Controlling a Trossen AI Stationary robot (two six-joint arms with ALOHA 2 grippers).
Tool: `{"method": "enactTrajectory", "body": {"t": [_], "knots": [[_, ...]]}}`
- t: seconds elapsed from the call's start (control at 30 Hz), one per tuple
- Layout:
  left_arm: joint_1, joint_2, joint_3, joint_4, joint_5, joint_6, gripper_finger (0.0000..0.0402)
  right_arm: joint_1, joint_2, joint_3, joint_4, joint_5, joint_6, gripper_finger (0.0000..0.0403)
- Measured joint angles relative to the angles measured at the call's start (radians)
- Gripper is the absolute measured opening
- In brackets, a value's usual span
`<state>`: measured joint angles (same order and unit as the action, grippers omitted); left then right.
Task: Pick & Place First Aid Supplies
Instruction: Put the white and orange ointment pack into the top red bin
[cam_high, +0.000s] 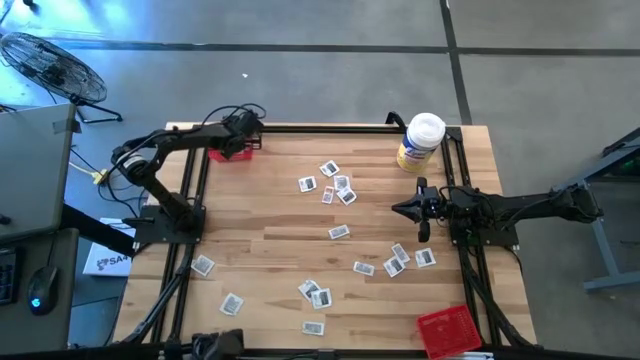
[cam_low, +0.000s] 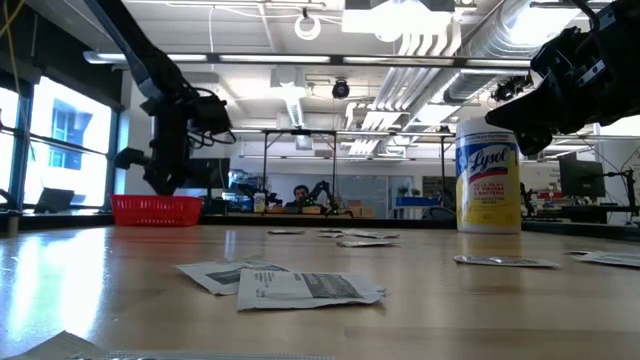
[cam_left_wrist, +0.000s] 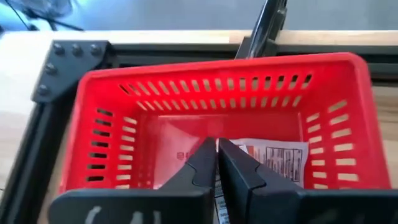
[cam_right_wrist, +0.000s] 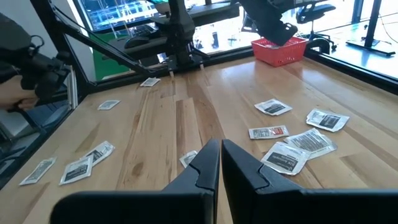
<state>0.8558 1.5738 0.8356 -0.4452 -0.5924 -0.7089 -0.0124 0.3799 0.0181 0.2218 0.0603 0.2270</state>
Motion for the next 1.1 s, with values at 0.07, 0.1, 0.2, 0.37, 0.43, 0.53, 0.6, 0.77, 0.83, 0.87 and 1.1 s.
{"method": "enactTrajectory", "body": {"t": [0.07,0.1,0.2,0.37,0.43,0.53,0.6,0.77,0.83,0.87,1.1], "knots": [[0.014,0.000,0.000,-0.007,0.034,0.006,0.0033,0.000,0.000,0.000,0.000,0.000,0.000,0.0012],[0.018,0.000,0.000,-0.017,0.042,0.005,0.0043,0.000,0.000,0.000,0.000,0.000,0.000,0.0012],[0.015,-0.001,0.000,-0.050,0.055,0.000,0.0071,0.000,0.000,0.000,0.000,0.000,0.000,0.0012],[0.006,-0.056,0.028,-0.133,0.090,0.024,0.0103,0.000,0.000,0.000,0.000,0.000,0.000,0.0012],[-0.013,-0.091,0.039,-0.152,0.103,0.024,0.0107,0.000,0.000,0.000,0.000,0.000,0.000,0.0012],[-0.076,-0.147,0.045,-0.119,0.140,0.023,0.0108,0.000,0.000,0.000,0.000,0.000,0.000,0.0012],[-0.144,-0.157,0.046,-0.074,0.162,0.024,0.0108,0.000,0.000,0.000,0.000,0.000,0.000,0.0012],[-0.368,-0.130,0.042,0.099,0.216,0.050,0.0108,0.000,0.000,0.000,0.000,0.000,0.000,0.0012],[-0.462,-0.104,0.030,0.207,0.221,0.055,0.0108,0.000,0.000,0.000,0.000,0.000,0.000,0.0012],[-0.507,-0.087,0.025,0.274,0.220,0.054,0.0108,0.000,0.000,0.000,0.000,0.000,0.000,0.0012],[-0.729,0.111,0.026,0.681,0.210,0.121,0.0108,0.000,0.000,0.000,0.000,0.000,0.000,0.0012]]}}
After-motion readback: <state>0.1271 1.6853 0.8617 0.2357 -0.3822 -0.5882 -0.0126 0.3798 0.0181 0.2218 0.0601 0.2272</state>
